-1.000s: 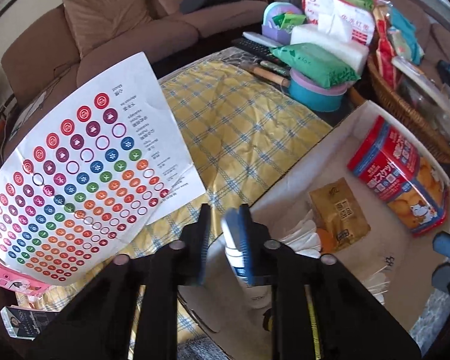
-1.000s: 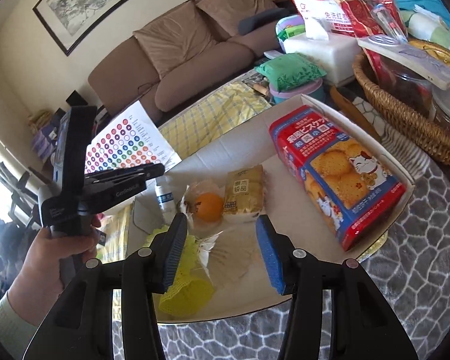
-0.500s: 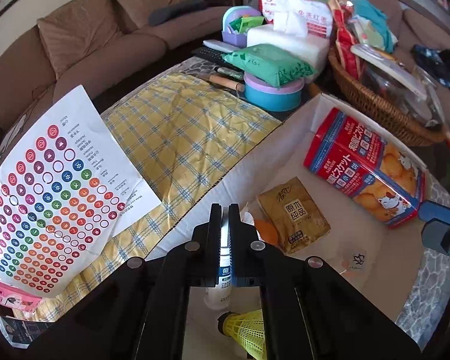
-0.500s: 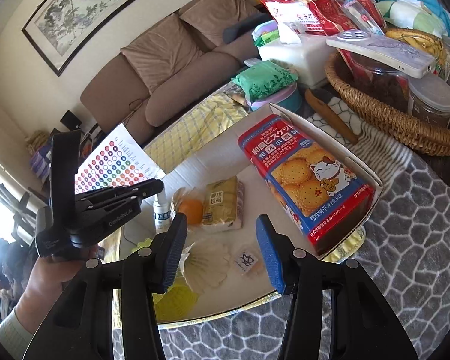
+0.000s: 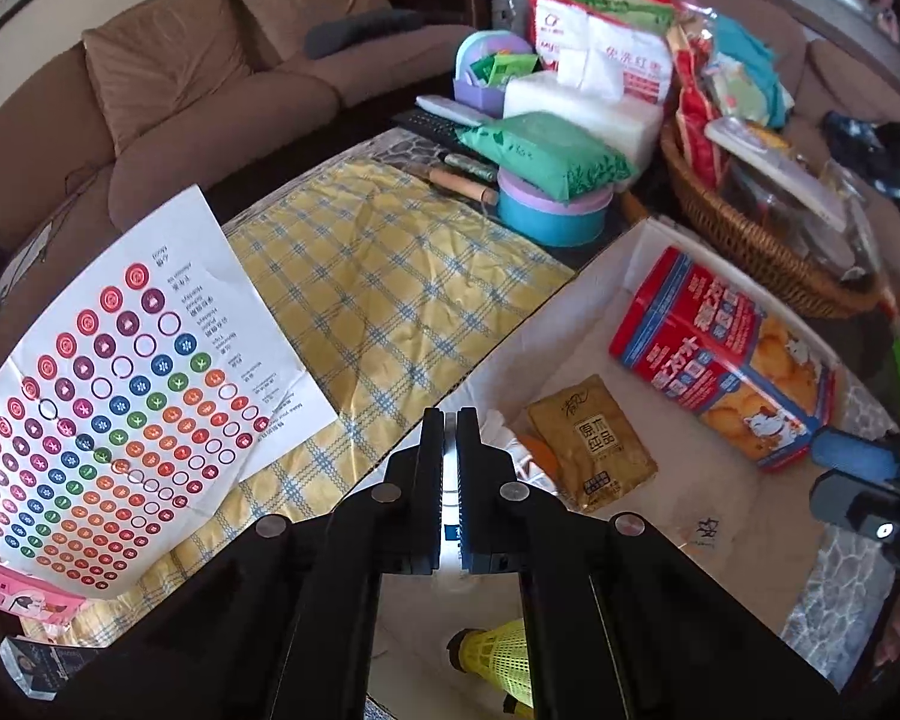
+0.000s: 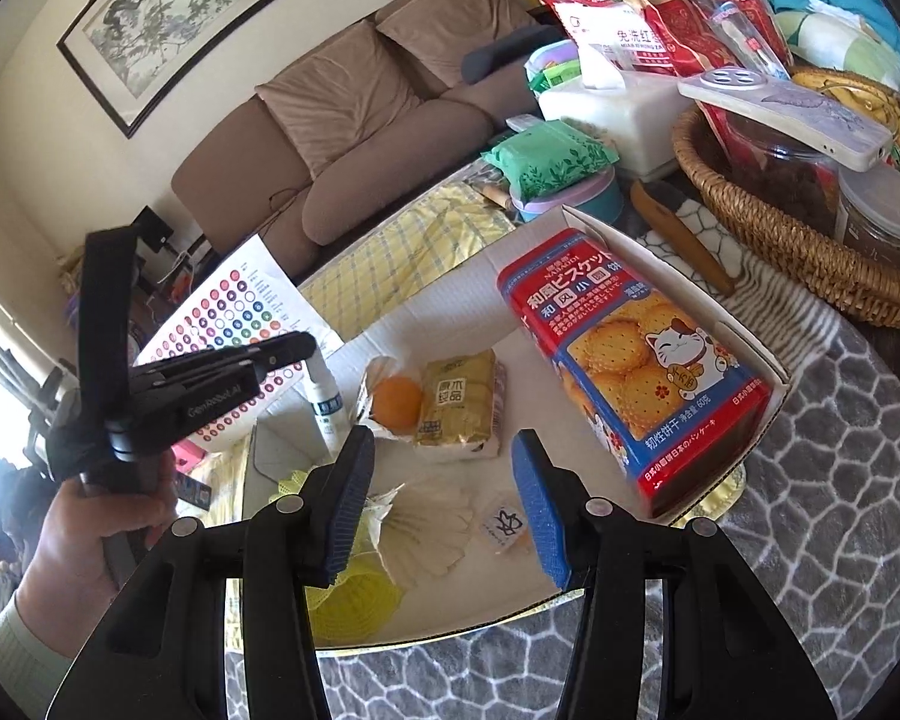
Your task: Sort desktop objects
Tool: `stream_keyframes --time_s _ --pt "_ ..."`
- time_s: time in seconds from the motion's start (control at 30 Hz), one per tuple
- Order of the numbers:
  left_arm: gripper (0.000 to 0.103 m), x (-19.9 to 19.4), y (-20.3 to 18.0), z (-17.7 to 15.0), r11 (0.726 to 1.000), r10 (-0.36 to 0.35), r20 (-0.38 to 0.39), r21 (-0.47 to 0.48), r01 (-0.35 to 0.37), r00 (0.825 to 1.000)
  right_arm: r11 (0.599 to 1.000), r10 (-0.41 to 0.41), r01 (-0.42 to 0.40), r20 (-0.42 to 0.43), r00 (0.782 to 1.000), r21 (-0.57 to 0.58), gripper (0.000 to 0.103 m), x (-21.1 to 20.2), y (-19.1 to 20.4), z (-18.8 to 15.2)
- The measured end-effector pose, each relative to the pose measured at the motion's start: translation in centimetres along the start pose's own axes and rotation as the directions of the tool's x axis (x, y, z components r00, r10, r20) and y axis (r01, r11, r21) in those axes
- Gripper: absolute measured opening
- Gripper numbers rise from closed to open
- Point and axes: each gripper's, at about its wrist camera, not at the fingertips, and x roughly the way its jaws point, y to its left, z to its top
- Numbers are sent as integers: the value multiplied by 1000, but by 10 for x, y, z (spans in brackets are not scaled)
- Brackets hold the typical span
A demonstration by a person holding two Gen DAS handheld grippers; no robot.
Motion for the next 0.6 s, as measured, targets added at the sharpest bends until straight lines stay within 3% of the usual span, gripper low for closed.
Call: stream_keyframes --time_s 0.27,0.37,0.6 --pt "4 -37 -14 48 999 -28 95 27 26 995 1000 -1 1 6 1000 9 50 -3 -4 0" --pt "4 -21 -35 62 993 20 63 116 -27 998 1000 -2 2 6 1000 13 50 -4 -7 1" --pt "4 36 -77 74 975 40 -30 218 -33 999 1000 -15 15 -11 1000 6 50 1 -13 0"
